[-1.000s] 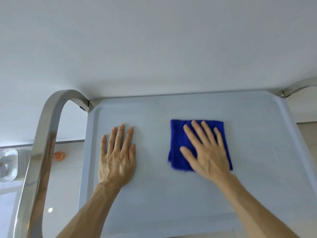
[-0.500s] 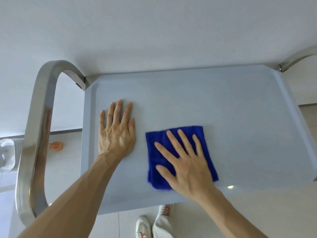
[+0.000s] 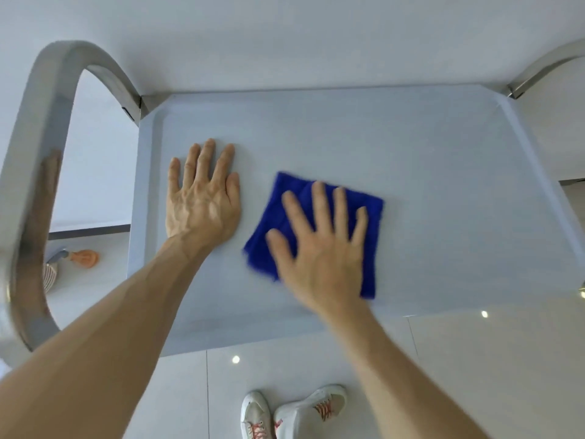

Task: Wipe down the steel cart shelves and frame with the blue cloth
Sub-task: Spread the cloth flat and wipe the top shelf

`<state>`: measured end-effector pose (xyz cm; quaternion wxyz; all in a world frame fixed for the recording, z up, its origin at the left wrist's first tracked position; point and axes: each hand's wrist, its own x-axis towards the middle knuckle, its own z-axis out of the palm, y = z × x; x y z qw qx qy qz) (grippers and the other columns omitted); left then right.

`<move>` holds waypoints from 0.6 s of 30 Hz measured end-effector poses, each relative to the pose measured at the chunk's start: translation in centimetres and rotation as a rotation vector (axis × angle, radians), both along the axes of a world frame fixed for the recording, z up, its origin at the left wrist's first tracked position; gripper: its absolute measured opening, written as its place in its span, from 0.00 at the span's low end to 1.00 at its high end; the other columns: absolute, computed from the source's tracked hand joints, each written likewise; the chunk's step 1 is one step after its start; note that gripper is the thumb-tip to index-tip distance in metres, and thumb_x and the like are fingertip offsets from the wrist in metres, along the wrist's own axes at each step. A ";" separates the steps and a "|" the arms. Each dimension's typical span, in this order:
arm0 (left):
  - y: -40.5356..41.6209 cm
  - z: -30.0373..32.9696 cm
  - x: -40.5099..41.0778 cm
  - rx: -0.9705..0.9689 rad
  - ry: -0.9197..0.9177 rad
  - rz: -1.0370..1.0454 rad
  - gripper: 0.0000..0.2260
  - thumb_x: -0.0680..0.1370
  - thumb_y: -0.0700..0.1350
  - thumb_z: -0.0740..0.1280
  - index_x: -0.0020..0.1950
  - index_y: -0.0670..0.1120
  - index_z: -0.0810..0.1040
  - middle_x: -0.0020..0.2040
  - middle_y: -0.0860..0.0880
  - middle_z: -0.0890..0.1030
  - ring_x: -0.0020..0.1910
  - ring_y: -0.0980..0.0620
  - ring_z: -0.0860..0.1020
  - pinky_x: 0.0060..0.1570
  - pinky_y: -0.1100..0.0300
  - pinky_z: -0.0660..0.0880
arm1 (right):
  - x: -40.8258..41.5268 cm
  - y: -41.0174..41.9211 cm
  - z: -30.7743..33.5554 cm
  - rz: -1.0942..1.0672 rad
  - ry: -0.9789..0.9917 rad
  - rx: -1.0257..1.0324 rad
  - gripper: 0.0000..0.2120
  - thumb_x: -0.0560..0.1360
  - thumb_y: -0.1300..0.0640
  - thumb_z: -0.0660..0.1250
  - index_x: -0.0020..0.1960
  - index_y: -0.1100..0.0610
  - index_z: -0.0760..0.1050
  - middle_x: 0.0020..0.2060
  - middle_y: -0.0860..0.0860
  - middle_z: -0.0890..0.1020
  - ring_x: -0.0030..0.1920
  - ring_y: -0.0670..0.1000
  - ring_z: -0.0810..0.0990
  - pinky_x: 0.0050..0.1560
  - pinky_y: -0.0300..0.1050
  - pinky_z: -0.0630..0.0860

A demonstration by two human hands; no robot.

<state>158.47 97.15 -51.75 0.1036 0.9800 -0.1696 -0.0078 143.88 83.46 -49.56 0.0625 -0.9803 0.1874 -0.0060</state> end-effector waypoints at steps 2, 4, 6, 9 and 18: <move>0.1 0.0 0.0 0.010 -0.012 -0.001 0.25 0.82 0.57 0.41 0.80 0.55 0.52 0.81 0.50 0.53 0.80 0.51 0.48 0.78 0.48 0.42 | -3.2 2.1 -0.1 0.171 -0.016 0.035 0.29 0.79 0.34 0.51 0.78 0.42 0.60 0.79 0.52 0.59 0.79 0.60 0.54 0.75 0.68 0.51; 0.1 -0.1 -0.1 0.006 -0.020 0.004 0.25 0.83 0.56 0.42 0.80 0.55 0.53 0.81 0.50 0.54 0.80 0.50 0.49 0.78 0.48 0.42 | -6.8 1.2 -0.4 0.285 -0.015 0.037 0.27 0.80 0.34 0.52 0.77 0.41 0.61 0.79 0.50 0.60 0.80 0.57 0.55 0.75 0.66 0.53; 0.0 0.0 -0.2 0.000 -0.021 0.010 0.24 0.83 0.56 0.43 0.79 0.55 0.54 0.81 0.50 0.55 0.80 0.50 0.50 0.78 0.48 0.43 | -10.0 -2.0 -0.3 0.322 -0.021 0.035 0.26 0.80 0.33 0.54 0.76 0.39 0.64 0.78 0.48 0.62 0.79 0.55 0.57 0.75 0.64 0.56; -0.4 0.0 -0.1 -0.007 -0.025 0.005 0.24 0.83 0.56 0.44 0.79 0.55 0.55 0.80 0.49 0.56 0.79 0.50 0.50 0.78 0.47 0.44 | -12.3 -8.8 0.2 0.232 -0.005 -0.021 0.26 0.79 0.34 0.54 0.74 0.39 0.68 0.77 0.48 0.65 0.78 0.55 0.62 0.74 0.63 0.59; -0.2 0.5 -0.5 -0.015 -0.009 -0.010 0.23 0.83 0.54 0.47 0.79 0.53 0.56 0.80 0.47 0.56 0.79 0.47 0.51 0.77 0.44 0.45 | -10.5 -15.5 0.5 -0.045 0.087 -0.131 0.28 0.79 0.35 0.49 0.78 0.40 0.61 0.79 0.50 0.62 0.78 0.56 0.59 0.75 0.62 0.57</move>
